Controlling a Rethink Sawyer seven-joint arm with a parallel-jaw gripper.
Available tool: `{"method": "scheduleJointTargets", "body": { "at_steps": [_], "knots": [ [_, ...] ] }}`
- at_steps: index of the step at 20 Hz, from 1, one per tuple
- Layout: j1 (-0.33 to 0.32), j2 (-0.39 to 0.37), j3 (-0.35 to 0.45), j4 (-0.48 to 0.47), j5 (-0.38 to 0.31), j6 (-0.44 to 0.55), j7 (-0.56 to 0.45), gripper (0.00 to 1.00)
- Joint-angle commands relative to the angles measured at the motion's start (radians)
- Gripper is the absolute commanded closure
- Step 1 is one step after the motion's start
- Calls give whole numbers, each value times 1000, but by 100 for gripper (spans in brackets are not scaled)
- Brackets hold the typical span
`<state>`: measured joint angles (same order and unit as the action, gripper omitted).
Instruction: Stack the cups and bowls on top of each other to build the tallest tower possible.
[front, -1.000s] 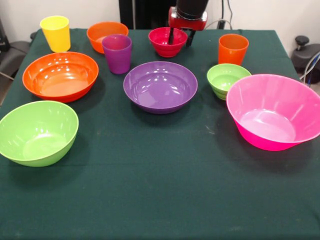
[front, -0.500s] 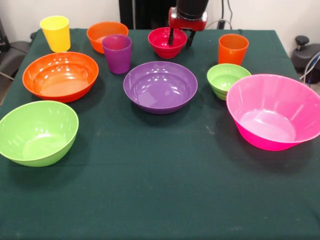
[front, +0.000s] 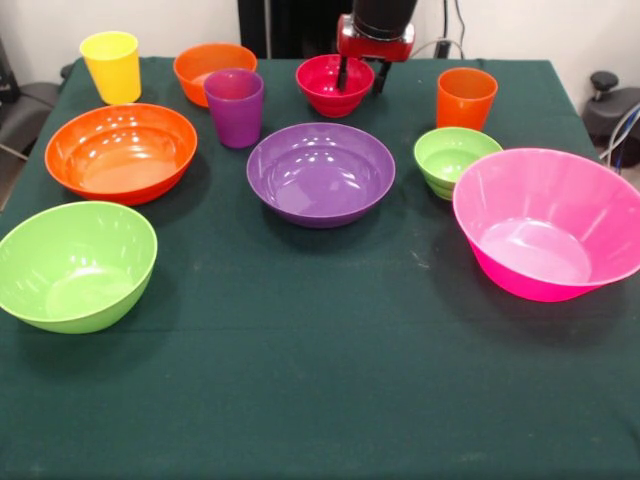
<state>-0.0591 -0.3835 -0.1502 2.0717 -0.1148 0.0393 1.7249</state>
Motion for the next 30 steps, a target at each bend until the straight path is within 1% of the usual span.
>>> {"method": "scheduleJointTargets", "body": {
  "at_steps": [1, 5, 13, 16, 18, 21, 25, 30],
  "knots": [
    [-16, 26, 88, -119, -32, -56, 100, 0],
    [-14, 26, 85, -122, -31, -46, 97, 0],
    [-32, 25, 99, -120, -33, -34, 91, 0],
    [-23, 25, 93, -120, -25, -35, 99, 0],
    [-9, 23, 81, -120, -21, -55, 110, 0],
    [-39, 22, 102, -122, -28, -45, 99, 0],
    [-30, 15, 93, -128, -22, -26, 96, 0],
    [-37, 16, 100, -132, -24, -20, 93, 0]
  ]
}}
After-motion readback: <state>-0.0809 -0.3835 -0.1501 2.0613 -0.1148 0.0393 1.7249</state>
